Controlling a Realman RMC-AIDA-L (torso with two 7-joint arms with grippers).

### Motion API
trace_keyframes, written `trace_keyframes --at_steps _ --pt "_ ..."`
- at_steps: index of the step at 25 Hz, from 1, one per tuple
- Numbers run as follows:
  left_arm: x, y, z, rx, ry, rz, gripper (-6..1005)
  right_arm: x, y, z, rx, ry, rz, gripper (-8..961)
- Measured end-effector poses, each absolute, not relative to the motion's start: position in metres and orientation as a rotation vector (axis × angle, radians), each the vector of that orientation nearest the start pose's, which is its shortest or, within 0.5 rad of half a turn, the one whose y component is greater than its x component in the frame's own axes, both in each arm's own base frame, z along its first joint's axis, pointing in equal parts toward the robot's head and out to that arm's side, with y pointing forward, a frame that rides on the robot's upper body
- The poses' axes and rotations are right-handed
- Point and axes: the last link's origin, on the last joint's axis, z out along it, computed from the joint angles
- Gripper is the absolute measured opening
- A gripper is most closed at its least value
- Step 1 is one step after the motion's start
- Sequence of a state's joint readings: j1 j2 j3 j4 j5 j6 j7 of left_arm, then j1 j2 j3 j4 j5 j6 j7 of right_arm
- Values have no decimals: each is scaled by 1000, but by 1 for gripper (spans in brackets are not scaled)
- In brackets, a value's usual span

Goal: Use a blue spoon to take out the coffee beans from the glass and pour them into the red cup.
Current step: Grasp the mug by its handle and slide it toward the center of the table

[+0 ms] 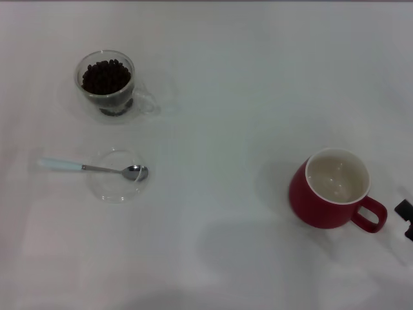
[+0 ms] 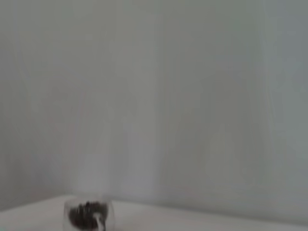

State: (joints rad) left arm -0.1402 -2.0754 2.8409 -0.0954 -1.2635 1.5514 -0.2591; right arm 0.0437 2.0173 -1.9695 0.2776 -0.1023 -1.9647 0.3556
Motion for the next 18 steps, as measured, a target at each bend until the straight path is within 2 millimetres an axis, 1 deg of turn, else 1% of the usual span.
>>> trace_keyframes --at_steps 4,7,14,18 --pt "-396 200 30 -1567 -443 -611 470 380 87 -1 -2002 604 795 757" --pt "-394 203 30 -1570 -436 -616 470 380 89 -9 -2035 627 780 752" --pt "-392 210 32 -1576 -420 -626 471 379 102 -25 -2099 650 771 740" --pt "-393 211 33 -1575 -415 -618 471 381 111 -28 -2110 653 752 733"
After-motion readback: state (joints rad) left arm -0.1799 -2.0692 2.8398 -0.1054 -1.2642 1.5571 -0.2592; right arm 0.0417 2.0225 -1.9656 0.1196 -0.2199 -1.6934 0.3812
